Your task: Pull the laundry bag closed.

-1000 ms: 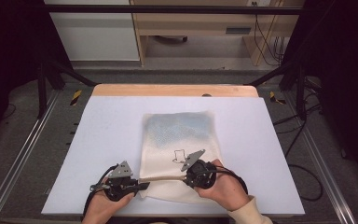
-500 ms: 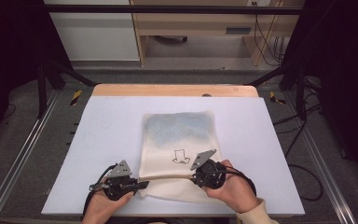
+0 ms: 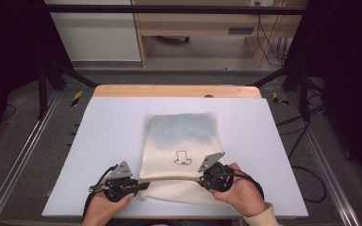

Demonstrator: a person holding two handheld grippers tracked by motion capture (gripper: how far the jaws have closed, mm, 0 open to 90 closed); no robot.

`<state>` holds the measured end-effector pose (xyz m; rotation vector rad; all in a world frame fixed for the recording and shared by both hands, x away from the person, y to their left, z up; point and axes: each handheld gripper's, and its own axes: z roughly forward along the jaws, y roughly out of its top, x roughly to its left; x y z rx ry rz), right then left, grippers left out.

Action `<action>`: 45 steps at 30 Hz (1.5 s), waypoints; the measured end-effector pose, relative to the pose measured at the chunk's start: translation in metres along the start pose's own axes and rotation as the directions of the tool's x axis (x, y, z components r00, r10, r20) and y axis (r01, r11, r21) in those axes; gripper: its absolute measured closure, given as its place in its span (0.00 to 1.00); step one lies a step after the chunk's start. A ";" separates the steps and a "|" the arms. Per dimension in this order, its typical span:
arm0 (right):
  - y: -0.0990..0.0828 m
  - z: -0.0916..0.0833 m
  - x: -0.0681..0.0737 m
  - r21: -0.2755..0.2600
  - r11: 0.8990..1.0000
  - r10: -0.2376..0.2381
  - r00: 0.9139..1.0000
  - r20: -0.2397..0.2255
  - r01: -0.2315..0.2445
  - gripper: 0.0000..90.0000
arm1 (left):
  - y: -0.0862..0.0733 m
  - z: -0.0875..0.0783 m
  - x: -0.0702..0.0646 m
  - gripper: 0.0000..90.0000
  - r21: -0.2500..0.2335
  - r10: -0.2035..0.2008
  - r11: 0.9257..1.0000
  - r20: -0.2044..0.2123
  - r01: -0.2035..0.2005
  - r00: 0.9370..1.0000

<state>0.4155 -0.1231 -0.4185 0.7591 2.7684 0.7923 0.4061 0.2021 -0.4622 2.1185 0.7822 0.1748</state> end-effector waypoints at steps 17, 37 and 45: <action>-0.011 -0.003 -0.005 -0.003 1.000 0.027 0.999 0.017 -0.027 0.91 | 0.000 0.002 -0.004 0.91 0.007 0.015 1.000 0.009 -0.015 1.000; -0.025 -0.010 -0.007 -0.007 0.998 0.057 0.998 0.035 -0.057 0.91 | 0.000 0.003 -0.004 0.91 0.015 0.016 1.000 0.001 -0.016 1.000; -0.032 -0.016 -0.009 -0.023 0.997 0.073 0.997 0.034 -0.072 0.91 | 0.000 0.003 -0.004 0.91 0.010 0.016 1.000 0.005 -0.016 1.000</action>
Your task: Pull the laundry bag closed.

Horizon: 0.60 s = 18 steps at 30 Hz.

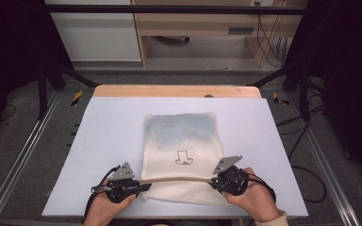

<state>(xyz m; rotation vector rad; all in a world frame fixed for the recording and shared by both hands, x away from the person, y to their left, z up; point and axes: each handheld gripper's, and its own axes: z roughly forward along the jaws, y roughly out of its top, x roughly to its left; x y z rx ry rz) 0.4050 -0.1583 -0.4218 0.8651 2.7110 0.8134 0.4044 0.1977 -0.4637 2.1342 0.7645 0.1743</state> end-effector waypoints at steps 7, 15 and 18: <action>-0.001 0.000 -0.001 -0.010 1.000 0.002 1.000 -0.001 -0.002 0.91 | 0.000 0.000 0.000 0.91 -0.004 -0.004 1.000 -0.001 0.004 1.000; -0.005 -0.003 -0.002 -0.017 1.000 0.016 1.000 0.000 -0.016 0.91 | 0.001 -0.001 0.001 0.91 -0.010 -0.005 1.000 0.002 0.005 1.000; -0.006 -0.005 -0.002 -0.024 1.000 0.017 1.000 0.001 -0.017 0.91 | 0.001 -0.001 0.001 0.91 -0.010 -0.006 1.000 0.001 0.007 1.000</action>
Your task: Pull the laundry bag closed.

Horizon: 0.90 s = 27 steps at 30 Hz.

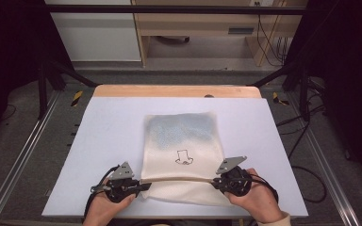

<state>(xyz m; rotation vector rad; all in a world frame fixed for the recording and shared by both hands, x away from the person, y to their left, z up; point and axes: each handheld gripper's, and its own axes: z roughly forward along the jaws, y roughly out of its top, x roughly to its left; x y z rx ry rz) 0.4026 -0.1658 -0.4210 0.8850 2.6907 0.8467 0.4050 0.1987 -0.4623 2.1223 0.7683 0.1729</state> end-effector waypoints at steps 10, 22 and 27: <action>-0.003 -0.002 -0.003 0.004 1.000 0.003 1.000 0.010 -0.003 0.91 | 0.000 -0.002 0.001 0.91 -0.008 -0.003 1.000 -0.006 0.003 1.000; -0.006 -0.005 -0.005 -0.006 1.000 0.010 1.000 0.008 -0.010 0.91 | 0.000 -0.003 0.002 0.91 -0.010 -0.004 1.000 -0.003 0.004 1.000; -0.009 -0.005 -0.005 -0.004 1.000 0.011 1.000 0.014 -0.011 0.91 | -0.001 -0.003 0.002 0.91 -0.010 -0.001 1.000 -0.008 0.001 1.000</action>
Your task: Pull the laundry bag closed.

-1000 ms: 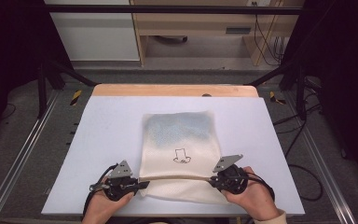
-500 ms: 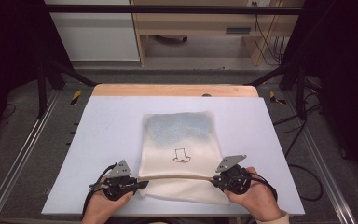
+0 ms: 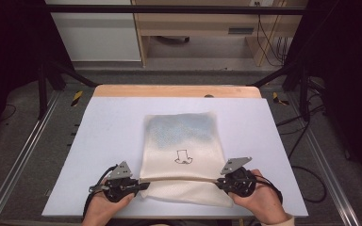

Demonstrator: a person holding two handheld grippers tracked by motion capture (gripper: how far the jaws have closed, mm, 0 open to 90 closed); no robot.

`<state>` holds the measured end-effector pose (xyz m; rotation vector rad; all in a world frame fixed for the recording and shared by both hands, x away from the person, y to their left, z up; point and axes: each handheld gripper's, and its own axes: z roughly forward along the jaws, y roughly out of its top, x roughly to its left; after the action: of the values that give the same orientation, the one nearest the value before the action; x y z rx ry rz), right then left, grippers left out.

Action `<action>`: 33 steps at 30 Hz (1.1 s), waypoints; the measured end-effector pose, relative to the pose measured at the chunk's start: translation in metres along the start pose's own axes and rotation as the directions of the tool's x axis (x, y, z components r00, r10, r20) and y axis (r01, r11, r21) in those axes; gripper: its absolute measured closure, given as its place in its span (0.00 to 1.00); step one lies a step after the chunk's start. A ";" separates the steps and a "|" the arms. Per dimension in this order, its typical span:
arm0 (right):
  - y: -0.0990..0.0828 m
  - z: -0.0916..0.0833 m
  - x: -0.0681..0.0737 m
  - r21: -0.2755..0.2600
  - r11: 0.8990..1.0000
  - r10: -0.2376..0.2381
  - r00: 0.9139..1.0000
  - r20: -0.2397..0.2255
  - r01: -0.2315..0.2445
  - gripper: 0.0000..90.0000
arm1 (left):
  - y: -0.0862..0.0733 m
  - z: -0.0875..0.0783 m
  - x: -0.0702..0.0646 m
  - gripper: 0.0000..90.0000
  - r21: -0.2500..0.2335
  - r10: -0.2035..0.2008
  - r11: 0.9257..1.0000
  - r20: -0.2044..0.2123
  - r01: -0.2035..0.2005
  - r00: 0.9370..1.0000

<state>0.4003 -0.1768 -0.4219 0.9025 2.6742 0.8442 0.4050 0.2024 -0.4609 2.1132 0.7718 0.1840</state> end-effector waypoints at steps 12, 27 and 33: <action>-0.004 -0.004 -0.004 -0.002 1.000 0.021 1.000 0.009 -0.021 0.91 | 0.001 -0.002 0.002 0.91 -0.009 -0.008 1.000 0.002 0.008 1.000; -0.009 -0.010 -0.008 -0.008 0.999 0.040 0.999 0.020 -0.040 0.91 | 0.001 -0.003 0.002 0.91 -0.015 -0.010 1.000 -0.002 0.010 1.000; -0.012 -0.011 -0.010 -0.011 0.999 0.050 0.999 0.020 -0.050 0.91 | 0.001 -0.003 0.002 0.91 -0.017 -0.010 1.000 -0.006 0.010 1.000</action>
<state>0.3989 -0.1955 -0.4194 0.9745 2.6375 0.8536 0.4058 0.2055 -0.4584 2.0936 0.7816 0.1907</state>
